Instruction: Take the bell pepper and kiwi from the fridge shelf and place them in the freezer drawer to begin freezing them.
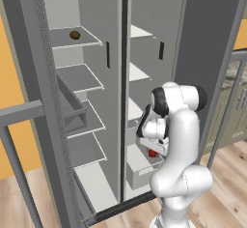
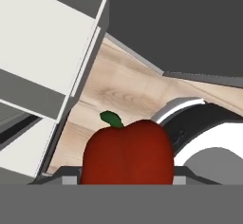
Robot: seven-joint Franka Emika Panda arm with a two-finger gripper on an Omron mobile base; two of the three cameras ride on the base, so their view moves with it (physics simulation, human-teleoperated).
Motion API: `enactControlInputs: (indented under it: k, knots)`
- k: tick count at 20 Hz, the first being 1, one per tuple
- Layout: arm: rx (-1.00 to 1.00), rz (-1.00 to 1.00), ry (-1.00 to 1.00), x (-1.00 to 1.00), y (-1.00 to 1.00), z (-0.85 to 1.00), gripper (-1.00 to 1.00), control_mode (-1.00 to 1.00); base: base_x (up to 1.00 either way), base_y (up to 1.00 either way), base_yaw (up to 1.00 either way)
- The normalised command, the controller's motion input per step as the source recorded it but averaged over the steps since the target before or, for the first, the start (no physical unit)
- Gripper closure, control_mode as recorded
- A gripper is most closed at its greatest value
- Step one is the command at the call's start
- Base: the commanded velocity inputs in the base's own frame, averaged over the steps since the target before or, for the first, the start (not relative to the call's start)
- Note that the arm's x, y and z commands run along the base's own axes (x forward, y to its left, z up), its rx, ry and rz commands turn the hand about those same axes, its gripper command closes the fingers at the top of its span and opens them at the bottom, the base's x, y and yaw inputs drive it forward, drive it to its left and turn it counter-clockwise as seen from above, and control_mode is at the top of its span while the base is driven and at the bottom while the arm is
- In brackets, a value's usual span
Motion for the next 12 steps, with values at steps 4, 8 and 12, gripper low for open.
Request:
enactControlInputs:
  k: [4, 8, 12]
  knots:
    - [0.00, -0.02, 0.00, 0.02, -0.01, -0.19, 1.00, -1.00, 0.00, 0.00, 0.00]
    - [0.00, 0.00, 0.00, 0.18, -0.12, -0.17, 1.00, -1.00, 0.00, 0.00, 0.00]
    - [0.00, 0.00, 0.00, 0.20, -0.09, -0.21, 1.00, -1.00, 0.00, 0.00, 0.00]
